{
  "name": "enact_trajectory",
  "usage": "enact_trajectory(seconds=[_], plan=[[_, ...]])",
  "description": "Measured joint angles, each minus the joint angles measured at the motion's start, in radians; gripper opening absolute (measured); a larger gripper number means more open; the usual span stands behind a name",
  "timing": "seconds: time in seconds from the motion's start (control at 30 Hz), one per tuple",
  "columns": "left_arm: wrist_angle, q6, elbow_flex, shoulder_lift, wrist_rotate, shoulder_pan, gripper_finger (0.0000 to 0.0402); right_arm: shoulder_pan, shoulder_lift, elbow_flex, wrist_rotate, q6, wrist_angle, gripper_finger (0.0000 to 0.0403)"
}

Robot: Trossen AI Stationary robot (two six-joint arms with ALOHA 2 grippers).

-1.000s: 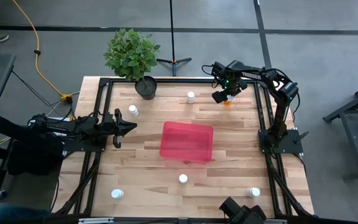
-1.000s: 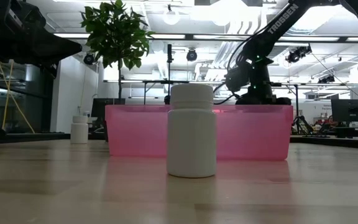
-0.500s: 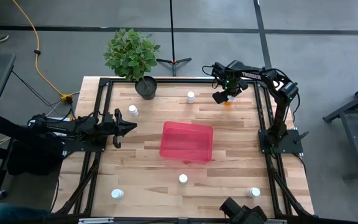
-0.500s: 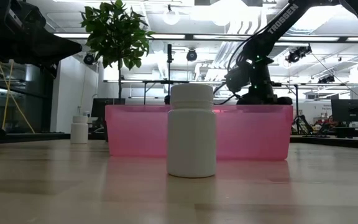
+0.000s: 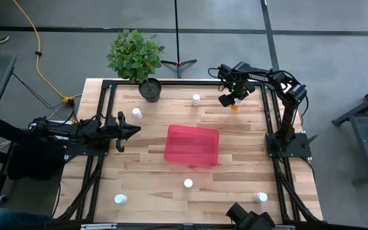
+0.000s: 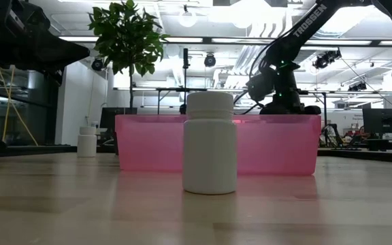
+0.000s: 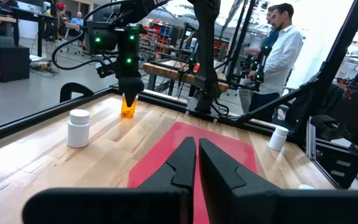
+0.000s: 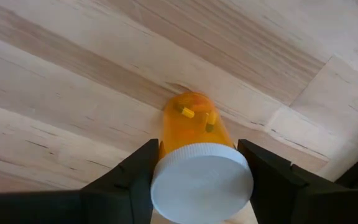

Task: Pick and place pill bottles into a basket
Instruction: Put the orange medicine bottle into the bin

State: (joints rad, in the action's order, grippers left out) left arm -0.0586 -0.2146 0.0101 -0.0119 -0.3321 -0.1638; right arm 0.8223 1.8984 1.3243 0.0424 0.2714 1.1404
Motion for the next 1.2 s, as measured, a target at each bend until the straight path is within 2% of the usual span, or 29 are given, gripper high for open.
enact_trajectory(seconds=[0.17,0.37,0.57,0.73,0.87,1.13,1.2], plan=[[0.0,0.0,0.0,0.0,0.0,0.0,0.0058,0.0,0.0,0.0,0.0,-0.002,0.007,0.0221],[0.0,0.0,0.0,0.0,0.0,0.0,0.0058,0.0,0.0,0.0,-0.002,-0.002,0.007,0.0189],[0.0,0.0,0.0,0.0,0.0,0.0,0.0058,0.0,0.0,0.0,-0.003,-0.002,0.012,0.019],[0.0,0.0,0.0,0.0,0.0,0.0,0.0058,0.0,0.0,0.001,-0.033,-0.003,0.026,0.0213],[0.0,0.0,0.0,0.0,0.0,0.0,0.0058,0.0,0.0,0.02,-0.039,-0.003,0.04,0.019],[0.0,0.0,0.0,0.0,0.0,0.0,0.0058,0.0,0.0,0.109,-0.048,-0.011,0.091,0.019],[0.0,0.0,0.0,0.0,0.0,0.0,0.0058,0.0,0.0,0.135,-0.048,-0.017,0.113,0.02]])
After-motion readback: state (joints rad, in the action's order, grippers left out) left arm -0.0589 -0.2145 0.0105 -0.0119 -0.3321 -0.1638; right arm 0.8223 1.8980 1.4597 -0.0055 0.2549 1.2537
